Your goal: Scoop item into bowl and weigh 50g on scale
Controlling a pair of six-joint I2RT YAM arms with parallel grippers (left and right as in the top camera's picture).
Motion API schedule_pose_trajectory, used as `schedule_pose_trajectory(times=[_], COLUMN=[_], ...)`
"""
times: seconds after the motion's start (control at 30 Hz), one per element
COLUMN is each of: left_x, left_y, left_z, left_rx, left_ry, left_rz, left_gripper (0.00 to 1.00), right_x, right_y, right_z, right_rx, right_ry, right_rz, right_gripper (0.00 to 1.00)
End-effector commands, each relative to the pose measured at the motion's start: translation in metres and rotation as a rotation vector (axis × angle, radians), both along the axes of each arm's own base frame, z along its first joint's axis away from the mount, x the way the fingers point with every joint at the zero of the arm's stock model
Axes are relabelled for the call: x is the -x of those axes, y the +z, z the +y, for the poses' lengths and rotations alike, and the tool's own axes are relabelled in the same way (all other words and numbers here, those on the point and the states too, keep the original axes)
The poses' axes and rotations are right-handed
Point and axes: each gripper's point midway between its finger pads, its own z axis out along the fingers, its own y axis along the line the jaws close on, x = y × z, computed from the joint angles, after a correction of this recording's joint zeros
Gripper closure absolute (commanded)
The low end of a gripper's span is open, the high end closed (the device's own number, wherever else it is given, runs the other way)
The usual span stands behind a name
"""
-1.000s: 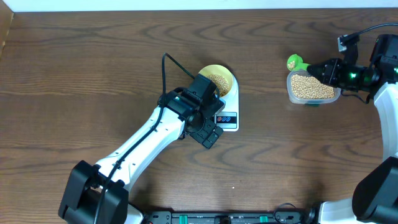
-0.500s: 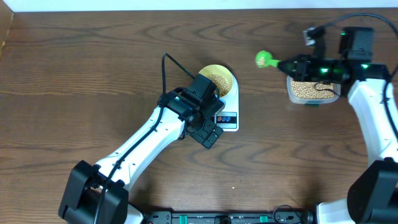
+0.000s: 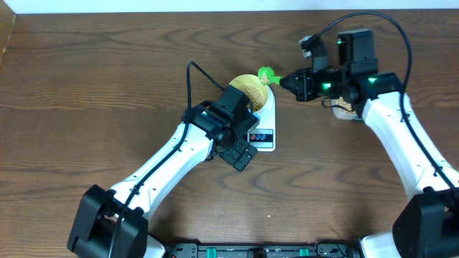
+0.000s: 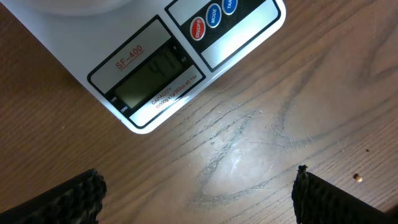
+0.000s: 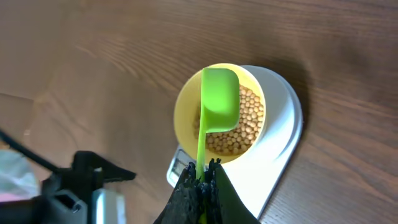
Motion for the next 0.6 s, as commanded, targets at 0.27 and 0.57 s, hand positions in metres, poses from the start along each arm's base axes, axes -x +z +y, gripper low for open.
schedule_pose_trajectory(times=[0.27,0.57], left_x=[0.003,0.003], left_y=[-0.005,-0.005], left_z=[0.000,0.000], left_rx=[-0.005,-0.005], left_ry=[-0.013,-0.013], left_rz=[0.019,0.019], left_gripper=[0.02,0.02], right_x=[0.008,0.000], right_y=[0.007,0.015], right_z=[0.037,0.038], right_rx=[0.215,0.300], right_ry=[0.233,0.305], right_rz=[-0.297,-0.442], right_gripper=[0.99,0.99])
